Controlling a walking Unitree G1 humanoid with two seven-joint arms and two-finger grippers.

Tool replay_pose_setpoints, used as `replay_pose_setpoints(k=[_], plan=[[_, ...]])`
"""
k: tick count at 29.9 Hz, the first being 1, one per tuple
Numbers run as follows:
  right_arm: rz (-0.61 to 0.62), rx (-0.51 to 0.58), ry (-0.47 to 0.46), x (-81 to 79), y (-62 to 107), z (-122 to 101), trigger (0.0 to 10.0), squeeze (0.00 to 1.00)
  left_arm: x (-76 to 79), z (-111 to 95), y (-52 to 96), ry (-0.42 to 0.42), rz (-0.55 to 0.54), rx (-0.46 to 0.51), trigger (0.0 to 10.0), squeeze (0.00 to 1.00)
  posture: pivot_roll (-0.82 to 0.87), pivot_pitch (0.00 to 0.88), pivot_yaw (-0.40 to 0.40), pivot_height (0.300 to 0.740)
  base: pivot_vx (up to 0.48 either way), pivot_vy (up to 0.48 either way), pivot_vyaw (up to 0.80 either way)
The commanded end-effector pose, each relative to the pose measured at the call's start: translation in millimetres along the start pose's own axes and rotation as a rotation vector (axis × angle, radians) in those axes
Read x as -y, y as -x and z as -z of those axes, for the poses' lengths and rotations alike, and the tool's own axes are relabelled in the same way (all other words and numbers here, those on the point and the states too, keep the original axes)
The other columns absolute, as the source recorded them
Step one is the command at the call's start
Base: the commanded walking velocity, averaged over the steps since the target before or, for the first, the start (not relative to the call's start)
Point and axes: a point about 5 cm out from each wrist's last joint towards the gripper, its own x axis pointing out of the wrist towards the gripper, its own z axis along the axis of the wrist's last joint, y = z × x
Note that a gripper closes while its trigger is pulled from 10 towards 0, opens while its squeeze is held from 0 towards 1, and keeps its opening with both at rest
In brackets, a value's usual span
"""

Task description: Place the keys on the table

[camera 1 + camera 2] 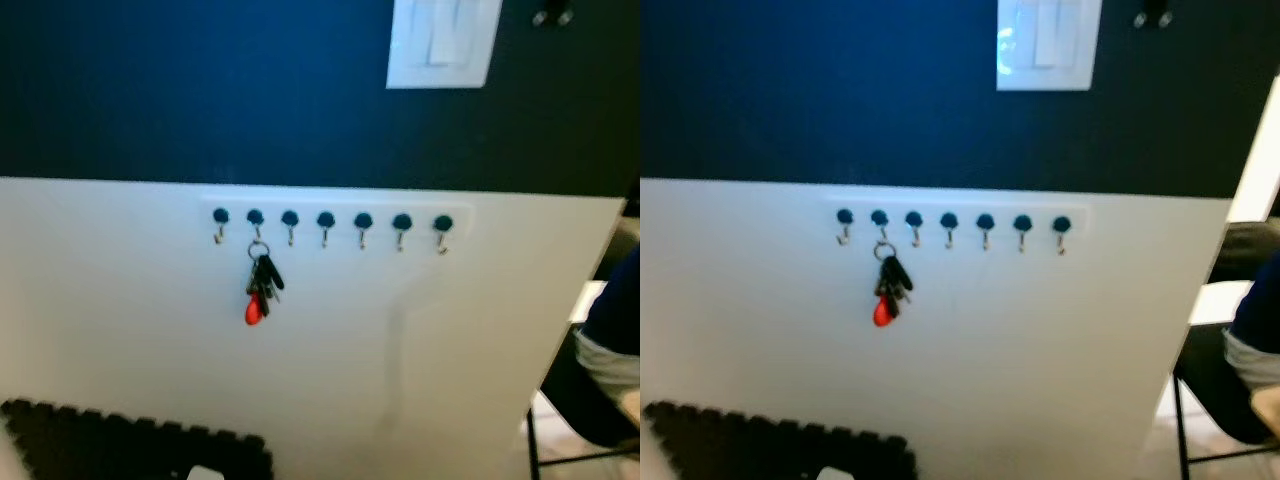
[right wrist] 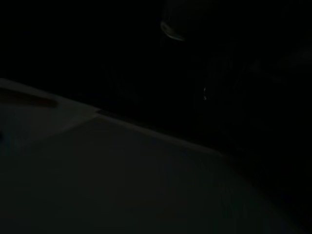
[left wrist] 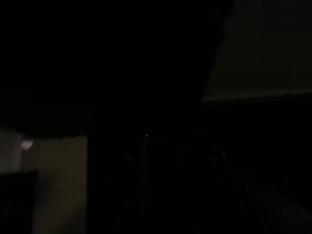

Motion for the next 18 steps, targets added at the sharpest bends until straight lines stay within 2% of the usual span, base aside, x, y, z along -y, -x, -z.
replay_pose_setpoints(k=[1, 18], plan=[[-0.001, -0.013, -0.024, -0.9, 0.9, 3.6, 10.0, 0.0, -0.9, -3.4, -1.4, -0.001, 0.003, 0.004, 10.0, 0.0, 0.08, 0.022, 0.015, 0.74, 0.0, 0.0, 0.0], [-0.022, -0.006, -0.022, -4.2, 1.0, 3.7, 10.0, 0.0, -2.6, -3.3, -1.4, 0.016, 0.001, 0.004, 10.0, 0.0, 0.08, 0.021, 0.017, 0.74, 0.0, 0.0, 0.0]])
